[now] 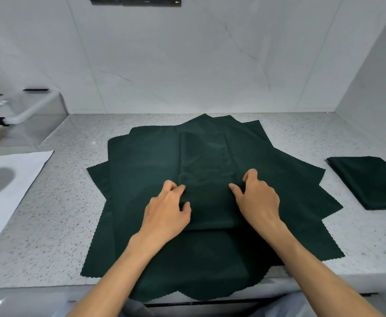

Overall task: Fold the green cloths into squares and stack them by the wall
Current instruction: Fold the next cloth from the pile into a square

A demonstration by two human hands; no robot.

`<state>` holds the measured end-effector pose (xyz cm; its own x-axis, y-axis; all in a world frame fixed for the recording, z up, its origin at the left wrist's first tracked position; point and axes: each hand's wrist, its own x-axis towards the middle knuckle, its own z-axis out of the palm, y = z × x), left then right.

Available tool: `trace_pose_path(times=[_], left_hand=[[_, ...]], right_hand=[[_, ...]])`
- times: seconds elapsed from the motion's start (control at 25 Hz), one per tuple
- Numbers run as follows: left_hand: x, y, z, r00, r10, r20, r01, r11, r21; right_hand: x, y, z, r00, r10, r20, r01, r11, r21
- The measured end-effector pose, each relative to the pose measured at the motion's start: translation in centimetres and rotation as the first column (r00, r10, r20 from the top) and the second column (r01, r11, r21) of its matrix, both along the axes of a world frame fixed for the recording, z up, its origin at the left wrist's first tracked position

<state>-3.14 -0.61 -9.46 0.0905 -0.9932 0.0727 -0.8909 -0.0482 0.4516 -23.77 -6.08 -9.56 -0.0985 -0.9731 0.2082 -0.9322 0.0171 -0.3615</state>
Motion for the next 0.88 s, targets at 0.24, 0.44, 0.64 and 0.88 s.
trace_pose_path(times=[0.24, 0.44, 0.64, 0.88], left_hand=[[-0.5, 0.6, -2.5, 0.911, 0.039, 0.41, 0.086, 0.955, -0.282], [-0.6, 0.5, -2.5, 0.887, 0.011, 0.461, 0.053, 0.991, -0.126], [1.0, -0.7, -0.4, 0.894, -0.148, 0.424, 0.18, 0.983, -0.038], [5.6, -2.6, -0.3, 0.874, -0.414, 0.256, 0.426, 0.905, 0.006]], right_hand=[[-0.8, 0.3, -1.7, 0.947, 0.202, -0.25, -0.263, 0.935, -0.237], [-2.0, -0.4, -2.1, 0.945, 0.161, -0.285, -0.14, 0.986, 0.093], [-3.8, -1.1, -1.6, 0.924, 0.346, -0.165, -0.293, 0.915, 0.277], [-7.6, -1.0, -1.3, 0.705, 0.698, 0.125, -0.709, 0.685, 0.167]])
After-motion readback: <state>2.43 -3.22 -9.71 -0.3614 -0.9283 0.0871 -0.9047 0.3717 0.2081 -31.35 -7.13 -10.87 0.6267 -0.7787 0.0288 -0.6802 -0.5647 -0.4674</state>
